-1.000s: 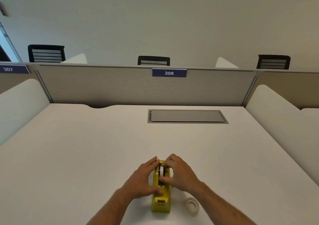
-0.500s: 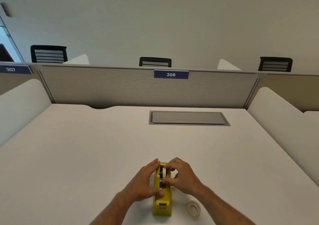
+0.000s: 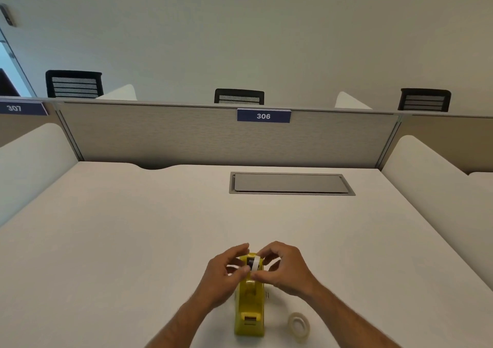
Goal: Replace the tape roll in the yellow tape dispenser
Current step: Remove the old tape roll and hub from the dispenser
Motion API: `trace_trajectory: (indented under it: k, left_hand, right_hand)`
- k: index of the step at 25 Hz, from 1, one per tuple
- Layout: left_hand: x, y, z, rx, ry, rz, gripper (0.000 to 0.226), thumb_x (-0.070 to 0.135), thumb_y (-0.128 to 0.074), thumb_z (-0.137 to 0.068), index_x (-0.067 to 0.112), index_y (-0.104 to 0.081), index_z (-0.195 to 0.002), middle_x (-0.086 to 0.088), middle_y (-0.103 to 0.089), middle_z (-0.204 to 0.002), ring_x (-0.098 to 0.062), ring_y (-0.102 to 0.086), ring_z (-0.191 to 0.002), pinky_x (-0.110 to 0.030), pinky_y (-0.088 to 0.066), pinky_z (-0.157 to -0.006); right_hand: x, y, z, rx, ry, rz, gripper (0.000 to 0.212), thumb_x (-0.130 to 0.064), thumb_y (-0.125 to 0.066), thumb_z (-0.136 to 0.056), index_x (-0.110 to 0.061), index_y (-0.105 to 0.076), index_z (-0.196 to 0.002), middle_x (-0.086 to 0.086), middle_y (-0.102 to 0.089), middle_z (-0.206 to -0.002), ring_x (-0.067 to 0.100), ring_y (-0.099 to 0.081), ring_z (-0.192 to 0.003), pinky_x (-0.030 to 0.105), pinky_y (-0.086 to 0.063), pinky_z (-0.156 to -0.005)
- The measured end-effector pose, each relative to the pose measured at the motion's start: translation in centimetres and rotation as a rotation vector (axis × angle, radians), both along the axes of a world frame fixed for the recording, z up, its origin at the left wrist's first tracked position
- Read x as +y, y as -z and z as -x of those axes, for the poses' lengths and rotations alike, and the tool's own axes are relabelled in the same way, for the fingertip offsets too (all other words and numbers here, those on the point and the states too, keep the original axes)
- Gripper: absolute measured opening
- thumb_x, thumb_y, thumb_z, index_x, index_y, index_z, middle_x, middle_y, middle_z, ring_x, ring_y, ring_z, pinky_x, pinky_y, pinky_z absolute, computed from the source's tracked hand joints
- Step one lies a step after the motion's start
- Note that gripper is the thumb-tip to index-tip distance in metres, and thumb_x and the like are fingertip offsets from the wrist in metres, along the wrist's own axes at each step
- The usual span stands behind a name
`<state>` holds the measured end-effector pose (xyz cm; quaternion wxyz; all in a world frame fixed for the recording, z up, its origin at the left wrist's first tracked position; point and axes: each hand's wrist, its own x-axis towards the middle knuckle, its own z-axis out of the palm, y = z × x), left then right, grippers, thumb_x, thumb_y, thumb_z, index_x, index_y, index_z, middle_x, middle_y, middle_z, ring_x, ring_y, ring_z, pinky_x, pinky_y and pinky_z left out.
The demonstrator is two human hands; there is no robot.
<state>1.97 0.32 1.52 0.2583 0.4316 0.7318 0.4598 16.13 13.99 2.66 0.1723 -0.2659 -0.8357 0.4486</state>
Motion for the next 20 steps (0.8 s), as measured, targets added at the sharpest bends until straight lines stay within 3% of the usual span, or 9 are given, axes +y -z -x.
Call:
trace_trajectory:
  k: [5, 7, 10, 15, 20]
  left_hand:
    - [-0.4, -1.0, -1.1, -0.281, -0.028, -0.074, 0.036, 0.008, -0.061, -0.094, 0.029, -0.066, -0.124, 0.01, -0.075, -0.112, -0.012, -0.069, -0.106, -0.029, -0.058, -0.086]
    - [-0.8, -1.2, -1.4, -0.339, -0.02, -0.097, 0.037, 0.007, -0.062, -0.093, 0.032, -0.068, -0.12, 0.012, -0.076, -0.109, -0.014, -0.071, -0.1, -0.024, -0.059, -0.078]
    - [-1.2, -1.5, -1.8, -0.402, 0.006, -0.129, 0.04, 0.009, -0.067, -0.09, 0.034, -0.067, -0.121, 0.01, -0.074, -0.115, -0.017, -0.071, -0.103, -0.025, -0.059, -0.08]
    - [-1.3, -1.4, -2.2, -0.488, 0.001, -0.192, 0.044, 0.023, -0.078, -0.075, 0.032, -0.07, -0.117, 0.003, -0.075, -0.115, -0.022, -0.071, -0.105, -0.034, -0.06, -0.082]
    - [-1.1, -1.2, -2.1, -0.482, 0.009, -0.199, 0.041, 0.02, -0.079, -0.074, 0.023, -0.073, -0.115, -0.001, -0.076, -0.114, -0.025, -0.071, -0.105, -0.039, -0.06, -0.085]
  right_hand:
    - [0.1, -1.3, -0.1, 0.071, -0.035, 0.154, 0.04, -0.03, -0.093, -0.054, -0.02, -0.068, -0.084, 0.004, -0.077, -0.082, 0.021, -0.076, -0.074, 0.043, -0.065, -0.071]
    - [0.2, -1.9, -0.1, 0.082, -0.07, 0.187, 0.043, -0.03, -0.094, -0.055, -0.02, -0.069, -0.088, 0.004, -0.077, -0.083, 0.023, -0.076, -0.075, 0.041, -0.065, -0.072]
    - [0.1, -2.6, -0.2, 0.056, -0.113, 0.212, 0.043, -0.033, -0.094, -0.057, -0.022, -0.076, -0.095, -0.002, -0.077, -0.087, 0.021, -0.075, -0.08, 0.037, -0.065, -0.073]
    - [0.3, -3.1, -0.3, 0.092, -0.106, 0.412, 0.027, -0.009, -0.089, -0.071, -0.013, -0.08, -0.096, 0.007, -0.079, -0.091, 0.028, -0.075, -0.08, 0.035, -0.063, -0.065]
    - [-0.1, -3.0, -0.5, 0.124, -0.098, 0.494, 0.023, -0.009, -0.087, -0.073, -0.011, -0.08, -0.095, 0.012, -0.079, -0.09, 0.026, -0.074, -0.079, 0.031, -0.059, -0.064]
